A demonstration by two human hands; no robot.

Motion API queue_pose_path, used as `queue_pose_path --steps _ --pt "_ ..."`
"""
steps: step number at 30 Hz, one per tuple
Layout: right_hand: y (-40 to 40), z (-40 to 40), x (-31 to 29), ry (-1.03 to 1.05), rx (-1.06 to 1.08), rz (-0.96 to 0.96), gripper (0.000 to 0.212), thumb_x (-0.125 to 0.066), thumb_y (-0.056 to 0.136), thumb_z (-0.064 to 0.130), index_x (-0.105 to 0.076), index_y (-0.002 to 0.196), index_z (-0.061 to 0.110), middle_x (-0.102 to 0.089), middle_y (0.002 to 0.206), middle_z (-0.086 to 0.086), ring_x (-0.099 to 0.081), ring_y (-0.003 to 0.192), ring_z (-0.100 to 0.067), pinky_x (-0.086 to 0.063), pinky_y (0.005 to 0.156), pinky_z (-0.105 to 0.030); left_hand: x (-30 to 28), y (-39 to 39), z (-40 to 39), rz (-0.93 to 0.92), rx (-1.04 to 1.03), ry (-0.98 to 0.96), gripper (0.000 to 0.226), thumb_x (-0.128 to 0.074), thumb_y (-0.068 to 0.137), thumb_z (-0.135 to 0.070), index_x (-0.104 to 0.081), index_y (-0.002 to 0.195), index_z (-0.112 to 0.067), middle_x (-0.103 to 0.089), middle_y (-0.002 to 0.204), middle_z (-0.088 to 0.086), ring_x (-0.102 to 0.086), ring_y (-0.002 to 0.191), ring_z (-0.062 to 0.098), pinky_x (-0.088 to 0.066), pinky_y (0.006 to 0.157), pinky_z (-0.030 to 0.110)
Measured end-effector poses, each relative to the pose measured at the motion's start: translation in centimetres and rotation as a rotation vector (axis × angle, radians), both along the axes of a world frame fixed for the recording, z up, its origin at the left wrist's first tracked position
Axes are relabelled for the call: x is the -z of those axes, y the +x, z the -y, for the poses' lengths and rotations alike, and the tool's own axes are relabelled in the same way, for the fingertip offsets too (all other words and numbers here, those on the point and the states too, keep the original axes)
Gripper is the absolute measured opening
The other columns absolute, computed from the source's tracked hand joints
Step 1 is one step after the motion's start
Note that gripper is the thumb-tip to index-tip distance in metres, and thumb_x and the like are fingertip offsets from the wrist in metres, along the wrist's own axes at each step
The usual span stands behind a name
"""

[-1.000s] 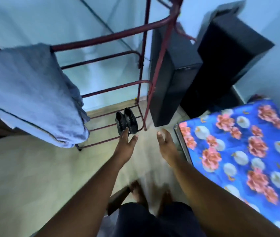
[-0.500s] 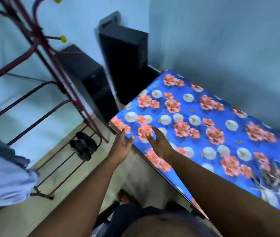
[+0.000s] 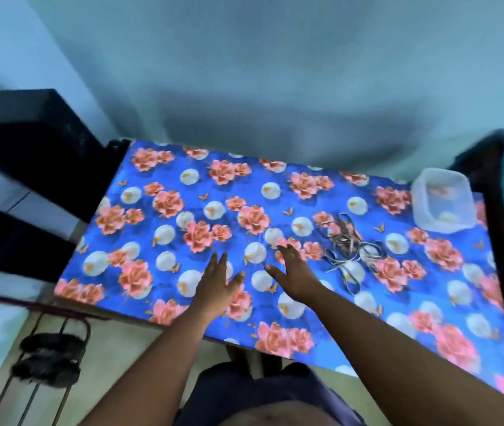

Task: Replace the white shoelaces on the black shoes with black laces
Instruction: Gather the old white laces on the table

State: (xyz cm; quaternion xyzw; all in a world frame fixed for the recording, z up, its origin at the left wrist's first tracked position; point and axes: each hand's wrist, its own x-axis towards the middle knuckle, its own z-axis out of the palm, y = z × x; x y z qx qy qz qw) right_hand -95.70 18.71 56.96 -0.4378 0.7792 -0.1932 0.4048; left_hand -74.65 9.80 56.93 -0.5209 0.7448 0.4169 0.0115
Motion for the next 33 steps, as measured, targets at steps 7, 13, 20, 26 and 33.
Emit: queue_pose_path --steps 7,13,20,26,33 --pt "-5.2 -3.4 1.9 0.128 0.206 -0.044 0.09 -0.067 0.092 0.053 -0.017 0.161 0.025 -0.006 0.17 0.0 -0.016 0.155 -0.025 -0.032 0.117 -0.048 3.8 -6.8 1.8 0.185 0.472 -0.018 0.084 -0.045 0.101 -0.059 -0.006 0.164 -0.021 0.008 0.171 0.006 -0.003 0.158 0.025 -0.022 0.123 0.047" --pt "-6.5 -5.7 3.0 0.337 0.139 -0.243 0.095 -0.07 0.09 0.051 -0.012 0.161 0.025 -0.003 0.17 -0.005 -0.01 0.156 -0.027 -0.031 0.117 -0.051 6.2 -11.1 2.6 0.238 0.739 -0.09 0.084 -0.043 0.1 -0.063 -0.005 0.163 -0.023 0.006 0.171 0.007 0.001 0.158 0.026 -0.012 0.124 0.055" --pt "-9.7 -7.3 4.9 0.495 -0.052 -0.546 0.092 -0.074 0.088 0.039 -0.015 0.157 0.023 -0.022 0.161 -0.012 -0.03 0.145 -0.032 -0.042 0.108 -0.047 7.5 -14.4 1.5 0.319 0.963 -0.154 0.088 -0.05 0.1 -0.058 -0.001 0.164 -0.022 0.012 0.17 0.008 0.002 0.158 0.03 -0.013 0.123 0.056" --pt "-13.8 -8.2 7.6 0.469 0.061 -0.29 0.076 -0.082 0.083 0.033 -0.034 0.14 0.018 -0.038 0.134 -0.011 -0.056 0.118 -0.038 -0.053 0.086 -0.05 8.6 -15.4 0.5 0.452 0.984 -0.188 0.095 -0.058 0.097 -0.049 0.007 0.163 -0.023 0.018 0.169 0.006 0.009 0.158 0.028 -0.013 0.124 0.058" --pt "-17.6 -7.0 6.7 0.259 0.025 -0.17 0.016 -0.055 0.094 0.019 -0.066 0.103 0.026 -0.068 0.106 0.0 -0.067 0.095 -0.029 -0.046 0.07 -0.032 9.8 -14.8 -0.2 0.459 0.942 -0.202 0.111 -0.069 0.092 -0.045 0.014 0.161 -0.022 0.027 0.165 0.006 0.017 0.155 0.026 -0.012 0.124 0.06"
